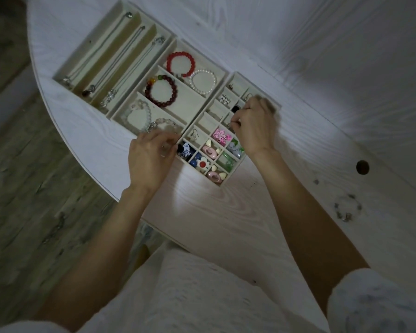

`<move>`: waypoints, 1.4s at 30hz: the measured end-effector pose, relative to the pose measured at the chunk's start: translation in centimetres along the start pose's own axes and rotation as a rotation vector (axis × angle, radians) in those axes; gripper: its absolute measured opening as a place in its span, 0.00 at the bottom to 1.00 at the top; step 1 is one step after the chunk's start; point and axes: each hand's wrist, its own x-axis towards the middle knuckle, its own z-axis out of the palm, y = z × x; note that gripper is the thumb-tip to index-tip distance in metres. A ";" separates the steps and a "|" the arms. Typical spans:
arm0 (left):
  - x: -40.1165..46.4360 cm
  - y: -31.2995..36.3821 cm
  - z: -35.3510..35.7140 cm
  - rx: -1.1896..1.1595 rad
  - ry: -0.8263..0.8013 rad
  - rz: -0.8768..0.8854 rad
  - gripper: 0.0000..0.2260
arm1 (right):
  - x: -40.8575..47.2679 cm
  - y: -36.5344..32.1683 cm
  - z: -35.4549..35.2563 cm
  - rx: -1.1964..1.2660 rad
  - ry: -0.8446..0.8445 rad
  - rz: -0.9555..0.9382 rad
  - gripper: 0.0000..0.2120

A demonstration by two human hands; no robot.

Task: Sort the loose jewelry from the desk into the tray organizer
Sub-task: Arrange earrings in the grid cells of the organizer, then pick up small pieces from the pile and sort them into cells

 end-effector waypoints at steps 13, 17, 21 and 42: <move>0.0 0.1 0.0 -0.004 -0.009 -0.007 0.09 | 0.1 -0.9 1.4 -0.080 0.110 -0.018 0.03; 0.0 0.3 -0.2 -0.050 -0.008 0.003 0.10 | -0.5 -0.9 1.2 0.001 0.148 0.011 0.06; 0.1 0.5 -0.5 -0.054 -0.001 0.017 0.09 | -0.5 -0.9 1.2 0.052 0.095 0.105 0.06; -0.9 7.3 4.0 0.041 -0.191 0.386 0.18 | -16.3 7.4 -0.4 0.191 0.365 0.483 0.07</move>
